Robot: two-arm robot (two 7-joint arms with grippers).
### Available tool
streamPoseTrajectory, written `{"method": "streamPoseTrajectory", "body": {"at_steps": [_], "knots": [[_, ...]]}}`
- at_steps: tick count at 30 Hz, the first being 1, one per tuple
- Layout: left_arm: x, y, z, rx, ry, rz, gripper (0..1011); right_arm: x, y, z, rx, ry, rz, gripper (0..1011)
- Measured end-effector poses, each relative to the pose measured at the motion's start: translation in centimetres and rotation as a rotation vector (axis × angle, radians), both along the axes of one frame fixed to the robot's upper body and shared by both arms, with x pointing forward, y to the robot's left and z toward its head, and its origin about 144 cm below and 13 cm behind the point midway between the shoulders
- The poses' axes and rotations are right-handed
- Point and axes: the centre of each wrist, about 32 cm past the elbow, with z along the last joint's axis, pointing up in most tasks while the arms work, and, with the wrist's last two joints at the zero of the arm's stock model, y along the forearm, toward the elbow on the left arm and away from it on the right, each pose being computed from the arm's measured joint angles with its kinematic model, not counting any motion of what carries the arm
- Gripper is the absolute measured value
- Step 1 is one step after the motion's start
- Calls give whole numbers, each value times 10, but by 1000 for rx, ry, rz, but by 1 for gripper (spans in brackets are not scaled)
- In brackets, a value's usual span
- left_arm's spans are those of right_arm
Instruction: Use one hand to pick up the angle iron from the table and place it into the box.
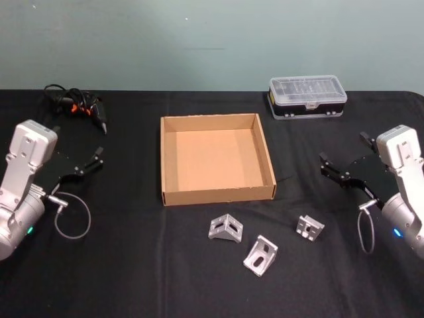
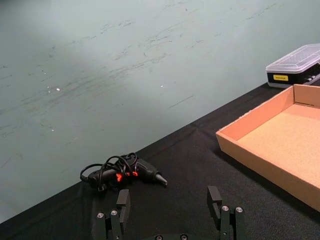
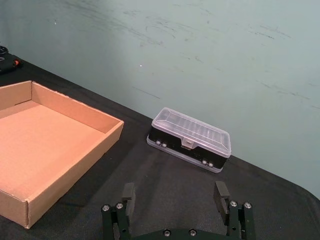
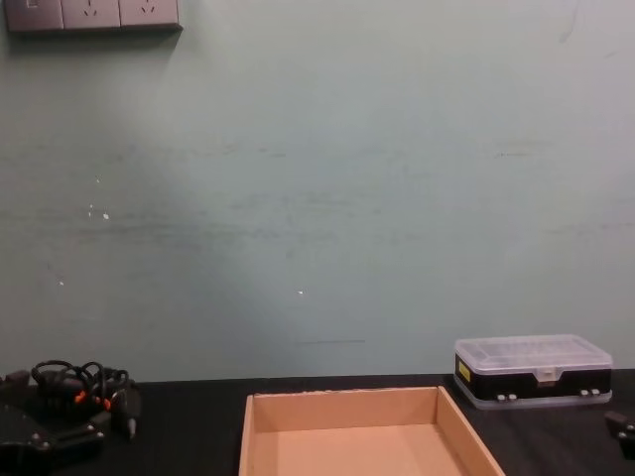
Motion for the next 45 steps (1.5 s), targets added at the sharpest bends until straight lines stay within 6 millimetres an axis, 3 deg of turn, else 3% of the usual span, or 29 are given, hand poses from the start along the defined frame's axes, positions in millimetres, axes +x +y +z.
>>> {"method": "streamPoseTrajectory", "body": {"at_steps": [27, 35, 45], "knots": [[0, 0, 0, 0, 0, 0, 1011, 0, 1, 1, 3, -2, 5, 1003], [0, 0, 0, 0, 0, 0, 1011, -11, 8, 18, 47, 52, 25, 1003], [0, 0, 0, 0, 0, 0, 1011, -48, 17, 53, 82, 232, 76, 1003]]}}
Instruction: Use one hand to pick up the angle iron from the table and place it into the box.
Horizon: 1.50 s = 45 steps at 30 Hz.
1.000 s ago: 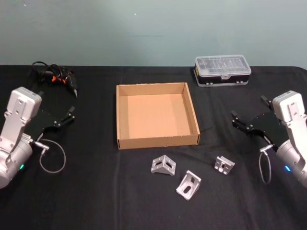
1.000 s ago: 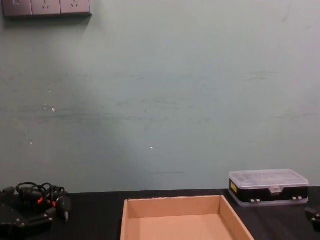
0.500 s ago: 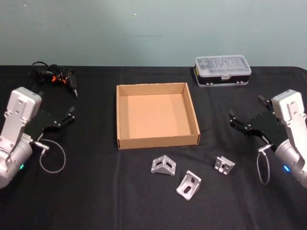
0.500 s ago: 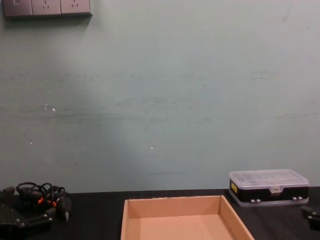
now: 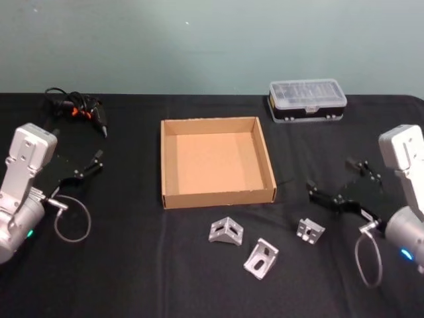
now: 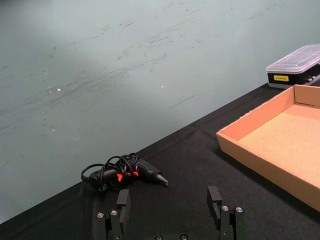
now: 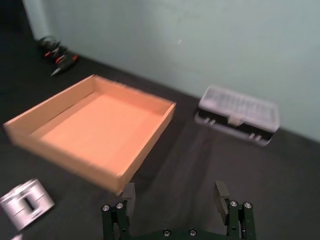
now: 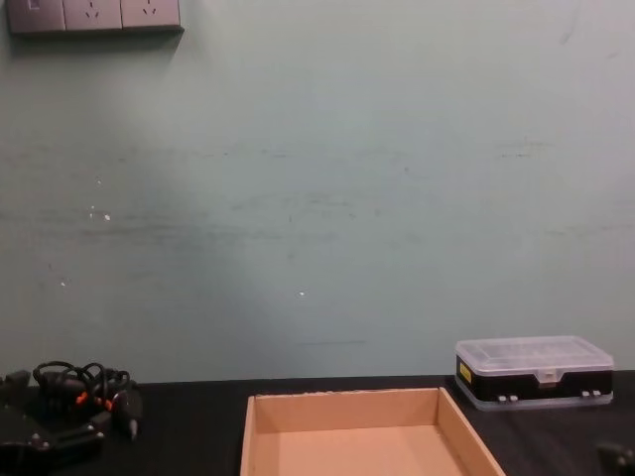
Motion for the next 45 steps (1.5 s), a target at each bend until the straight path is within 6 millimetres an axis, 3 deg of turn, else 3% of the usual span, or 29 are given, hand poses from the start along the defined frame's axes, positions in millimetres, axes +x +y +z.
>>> {"method": "streamPoseTrajectory", "body": {"at_steps": [6, 14, 28, 45], "knots": [[0, 0, 0, 0, 0, 0, 1011, -16, 7, 17, -25, 117, 27, 1003], [0, 0, 0, 0, 0, 0, 1011, -17, 13, 27, -57, 231, 48, 1003], [0, 0, 0, 0, 0, 0, 1011, -8, 21, 21, -84, 345, 66, 1003], [0, 0, 0, 0, 0, 0, 1011, -2, 24, 2, -159, 254, 124, 1003]]}}
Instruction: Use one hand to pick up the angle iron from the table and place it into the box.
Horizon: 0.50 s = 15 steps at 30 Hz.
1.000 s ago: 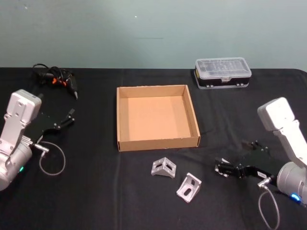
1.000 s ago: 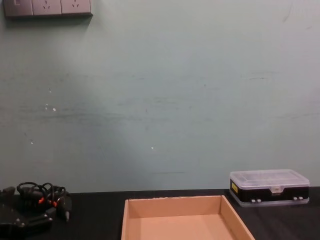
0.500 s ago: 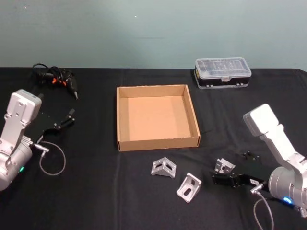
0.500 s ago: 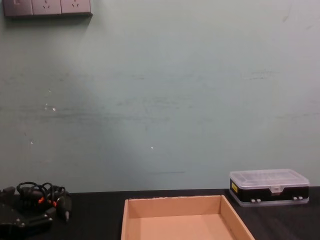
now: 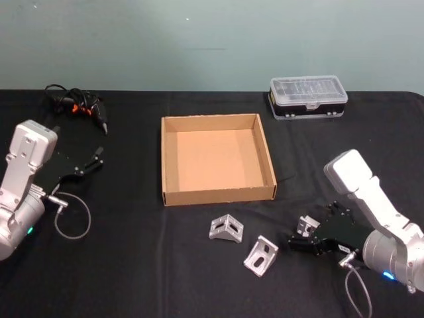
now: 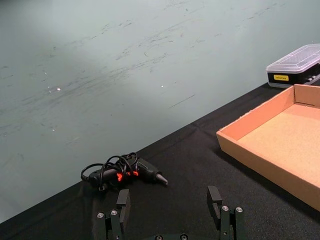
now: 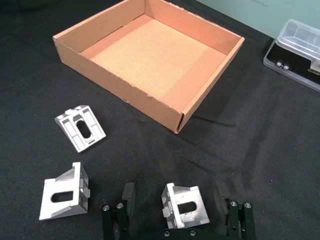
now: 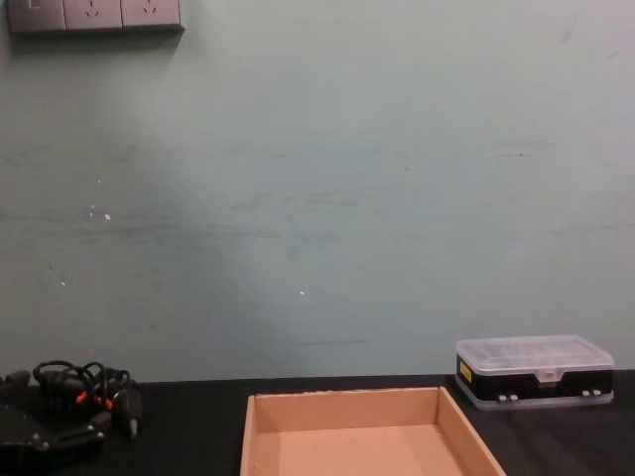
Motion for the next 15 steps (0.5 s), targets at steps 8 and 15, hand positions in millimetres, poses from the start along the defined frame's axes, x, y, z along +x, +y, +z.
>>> {"method": "streamPoseTrajectory", "body": {"at_steps": [8, 15], "knots": [[0, 0, 0, 0, 0, 0, 1011, 1, -2, -3, 19, 2, -22, 1003], [0, 0, 0, 0, 0, 0, 1011, 1, -2, -3, 19, 4, -24, 1003]]}}
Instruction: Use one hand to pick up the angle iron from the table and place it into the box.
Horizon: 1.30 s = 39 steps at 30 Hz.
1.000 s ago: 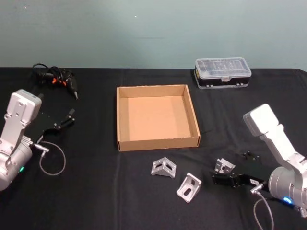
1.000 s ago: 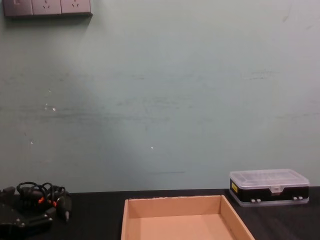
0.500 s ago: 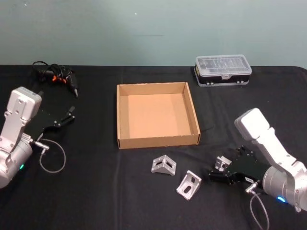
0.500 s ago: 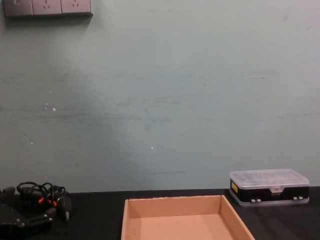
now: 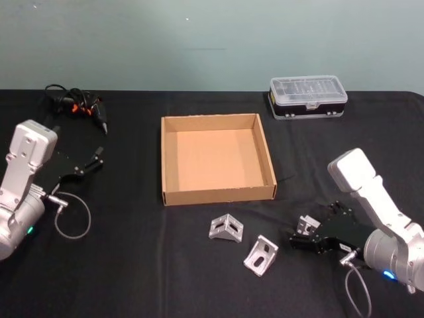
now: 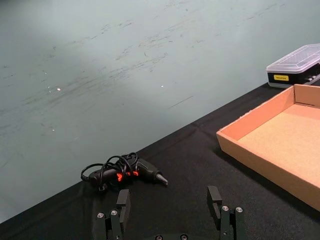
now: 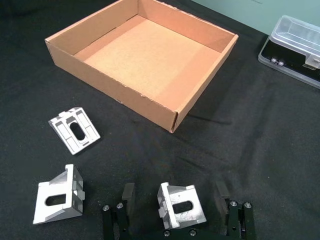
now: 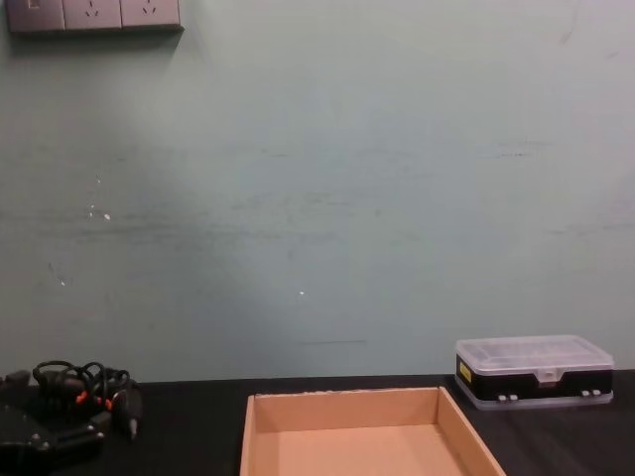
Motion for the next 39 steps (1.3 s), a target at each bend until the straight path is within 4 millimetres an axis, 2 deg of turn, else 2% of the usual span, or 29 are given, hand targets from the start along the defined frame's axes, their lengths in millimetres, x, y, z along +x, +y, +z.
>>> {"method": "streamPoseTrajectory", "body": {"at_steps": [6, 9, 23, 34, 39], "knots": [[0, 0, 0, 0, 0, 0, 1011, 0, 0, 0, -2, -1, 2, 997], [0, 0, 0, 0, 0, 0, 1011, 0, 0, 0, -2, -1, 3, 947], [0, 0, 0, 0, 0, 0, 1011, 0, 0, 1, -3, -3, 5, 547], [0, 0, 0, 0, 0, 0, 1011, 0, 0, 1, -4, -4, 5, 164], [0, 0, 0, 0, 0, 0, 1011, 0, 0, 1, -4, -4, 5, 91]]}}
